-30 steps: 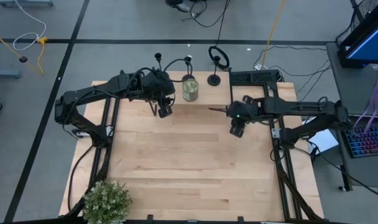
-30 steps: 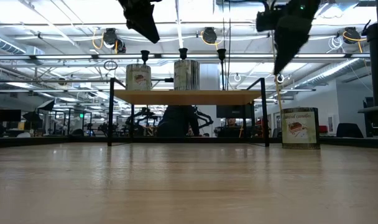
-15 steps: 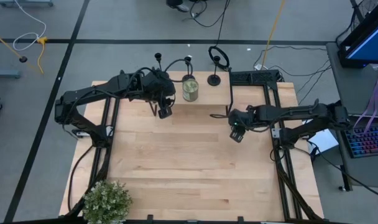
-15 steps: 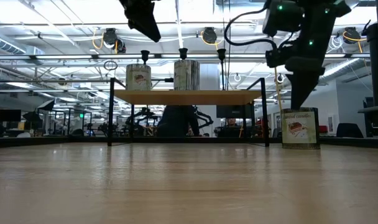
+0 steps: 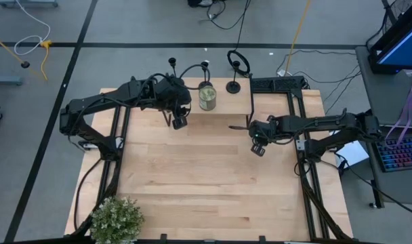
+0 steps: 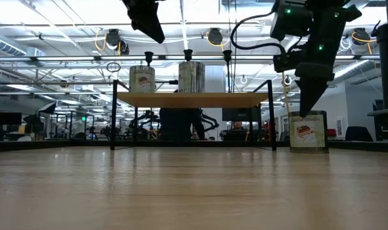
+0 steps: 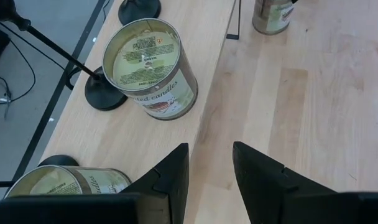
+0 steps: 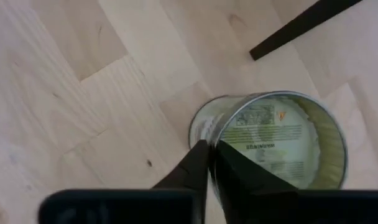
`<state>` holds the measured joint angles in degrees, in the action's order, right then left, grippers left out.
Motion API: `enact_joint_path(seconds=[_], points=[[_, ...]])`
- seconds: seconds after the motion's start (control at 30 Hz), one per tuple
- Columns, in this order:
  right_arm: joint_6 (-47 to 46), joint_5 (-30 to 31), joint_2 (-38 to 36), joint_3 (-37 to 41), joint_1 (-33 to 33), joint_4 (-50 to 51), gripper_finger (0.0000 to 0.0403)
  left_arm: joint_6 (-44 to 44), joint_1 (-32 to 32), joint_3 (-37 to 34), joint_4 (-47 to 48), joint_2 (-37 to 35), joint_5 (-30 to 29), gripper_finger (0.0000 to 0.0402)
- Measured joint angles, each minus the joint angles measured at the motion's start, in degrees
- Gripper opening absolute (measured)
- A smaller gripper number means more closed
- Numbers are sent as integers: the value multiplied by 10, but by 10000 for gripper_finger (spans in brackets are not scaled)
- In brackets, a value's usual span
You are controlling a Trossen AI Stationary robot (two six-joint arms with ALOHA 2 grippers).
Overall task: Pick & Place candle stick holders
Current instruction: Put the green scented candle on the shelf
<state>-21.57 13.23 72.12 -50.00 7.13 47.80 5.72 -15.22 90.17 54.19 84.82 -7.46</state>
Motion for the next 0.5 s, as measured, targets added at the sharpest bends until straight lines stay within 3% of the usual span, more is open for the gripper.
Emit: enact_joint_path(seconds=[0.13,0.5], points=[[17,-2,0,0,0,1,11,-1,0,0,1,0,0,131],[20,-124,-59,0,-5,-70,2,-1,0,0,1,0,1,131]])
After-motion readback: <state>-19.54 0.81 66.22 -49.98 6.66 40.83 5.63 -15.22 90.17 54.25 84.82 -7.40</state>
